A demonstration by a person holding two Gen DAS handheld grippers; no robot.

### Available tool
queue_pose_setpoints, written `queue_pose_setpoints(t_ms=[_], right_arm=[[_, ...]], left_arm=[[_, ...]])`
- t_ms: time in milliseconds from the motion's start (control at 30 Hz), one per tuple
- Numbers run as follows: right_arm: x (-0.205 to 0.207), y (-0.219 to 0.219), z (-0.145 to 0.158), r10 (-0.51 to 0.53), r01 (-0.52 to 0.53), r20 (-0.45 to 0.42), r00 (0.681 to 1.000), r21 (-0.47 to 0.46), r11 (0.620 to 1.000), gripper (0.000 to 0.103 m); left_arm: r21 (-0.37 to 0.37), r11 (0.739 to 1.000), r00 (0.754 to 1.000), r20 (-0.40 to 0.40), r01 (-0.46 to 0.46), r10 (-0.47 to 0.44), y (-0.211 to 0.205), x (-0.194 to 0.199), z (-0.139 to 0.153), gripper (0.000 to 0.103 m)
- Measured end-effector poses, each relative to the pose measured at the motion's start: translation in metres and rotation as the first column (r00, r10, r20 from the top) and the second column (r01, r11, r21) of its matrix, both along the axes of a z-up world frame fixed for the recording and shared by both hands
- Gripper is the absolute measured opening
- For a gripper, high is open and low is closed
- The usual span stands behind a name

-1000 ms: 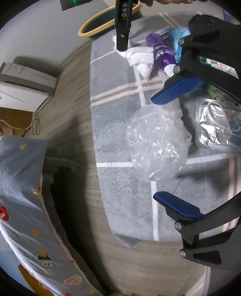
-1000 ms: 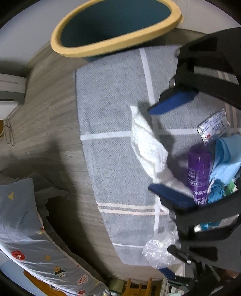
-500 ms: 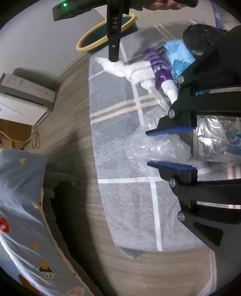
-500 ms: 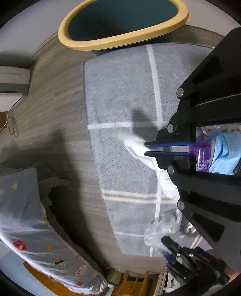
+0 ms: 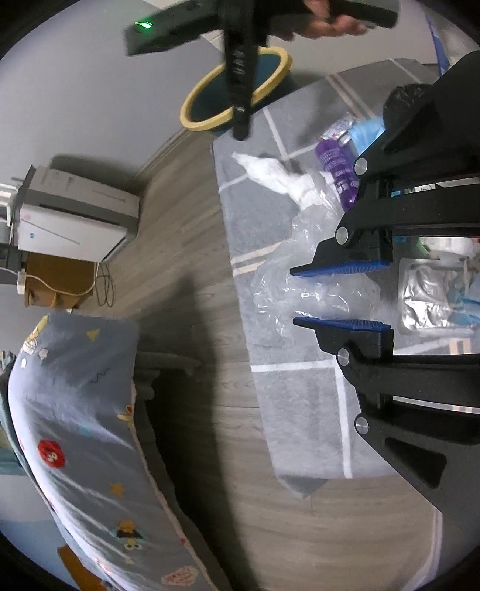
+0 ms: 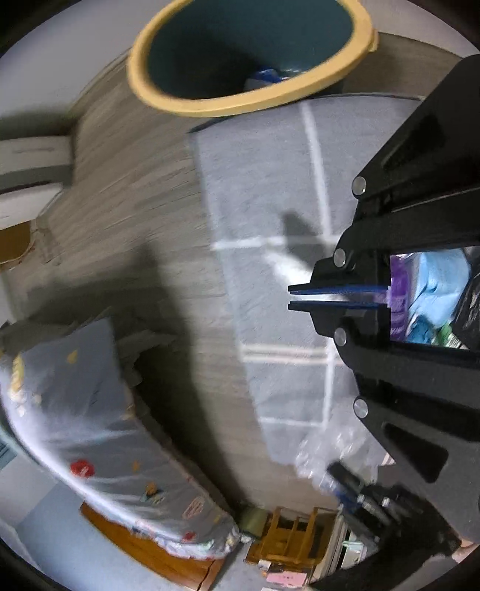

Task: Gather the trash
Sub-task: 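Grasp the white tissue with the right tool while the left tool grasps the clear plastic wrap, then carry both items to the wastebasket and open both tools to drop them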

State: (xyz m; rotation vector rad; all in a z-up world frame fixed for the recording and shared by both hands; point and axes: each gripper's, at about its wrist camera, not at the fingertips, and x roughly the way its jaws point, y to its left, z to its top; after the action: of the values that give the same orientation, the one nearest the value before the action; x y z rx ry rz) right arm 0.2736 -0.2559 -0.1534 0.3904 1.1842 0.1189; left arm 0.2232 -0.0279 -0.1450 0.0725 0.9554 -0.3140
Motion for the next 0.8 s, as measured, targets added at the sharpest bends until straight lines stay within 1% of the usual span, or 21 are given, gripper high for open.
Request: queue_pose_setpoints(t_ms=[67,100,133,167,200,300,367,400,433,467,500,533,600,700,800], right_arm=[[0.003,0.007,-0.01,0.005,-0.005,-0.03,1.0,-0.007,1.0,0.02],[0.004,0.011,-0.015,0.0,0.0,-0.041,0.999,-0.017,1.0,0.044],[0.005,0.015,-0.018,-0.008,0.006,-0.044,0.999,-0.033,0.999,0.059],[0.006,0.017,-0.022,-0.011,0.009,-0.049,0.999,-0.042,0.999,0.059],[0.008,0.02,-0.027,-0.019,0.015,-0.065,0.998,-0.052,0.999,0.059],[0.013,0.023,-0.043,-0.054,0.049,-0.106,0.993,-0.044,0.998,0.059],[0.016,0.024,-0.049,-0.071,0.068,-0.109,0.992,-0.031,0.997,0.059],[0.017,0.024,-0.049,-0.076,0.073,-0.105,0.992,-0.03,0.997,0.057],[0.017,0.023,-0.05,-0.074,0.072,-0.102,0.992,-0.021,0.997,0.044],[0.019,0.024,-0.051,-0.068,0.068,-0.103,0.992,-0.006,0.998,0.035],[0.02,0.024,-0.051,-0.065,0.065,-0.105,0.992,0.001,0.998,0.019],[0.02,0.024,-0.05,-0.059,0.061,-0.098,0.993,0.013,0.998,0.008],[0.019,0.026,-0.045,-0.039,0.041,-0.084,0.996,0.028,0.999,0.008],[0.017,0.031,-0.023,0.01,-0.01,-0.02,1.0,-0.019,1.0,0.007],[0.013,0.035,0.003,0.072,-0.069,0.05,0.996,-0.056,0.996,0.007]], left_arm=[[0.004,1.0,1.0,-0.006,-0.002,0.002,0.0,0.0,-0.002,0.021],[0.009,1.0,1.0,-0.008,0.002,-0.002,0.001,0.0,-0.004,0.021],[0.018,1.0,1.0,-0.012,0.008,-0.007,0.001,0.0,-0.006,0.021],[0.023,1.0,1.0,-0.015,0.011,-0.011,0.002,-0.001,-0.007,0.021],[0.026,1.0,1.0,-0.017,0.012,-0.011,0.003,-0.002,-0.009,0.021],[0.03,0.999,0.999,-0.034,0.011,-0.01,0.008,0.0,-0.015,0.021],[0.034,0.999,0.999,-0.046,0.012,-0.01,0.012,0.002,-0.02,0.021],[0.037,0.999,0.999,-0.048,0.012,-0.01,0.013,0.003,-0.022,0.021],[0.04,0.999,0.999,-0.052,0.013,-0.011,0.014,0.004,-0.024,0.021],[0.04,0.999,0.998,-0.054,0.014,-0.012,0.014,0.004,-0.025,0.021],[0.041,0.999,0.998,-0.055,0.015,-0.013,0.014,0.004,-0.025,0.021],[0.045,0.999,0.998,-0.055,0.018,-0.015,0.014,0.005,-0.026,0.021],[0.053,0.998,0.999,-0.051,0.022,-0.02,0.013,0.006,-0.026,0.021],[0.049,0.999,0.999,-0.043,0.022,-0.019,0.012,0.006,-0.023,0.021],[0.041,0.999,1.0,-0.022,0.018,-0.017,0.01,0.006,-0.015,0.021]])
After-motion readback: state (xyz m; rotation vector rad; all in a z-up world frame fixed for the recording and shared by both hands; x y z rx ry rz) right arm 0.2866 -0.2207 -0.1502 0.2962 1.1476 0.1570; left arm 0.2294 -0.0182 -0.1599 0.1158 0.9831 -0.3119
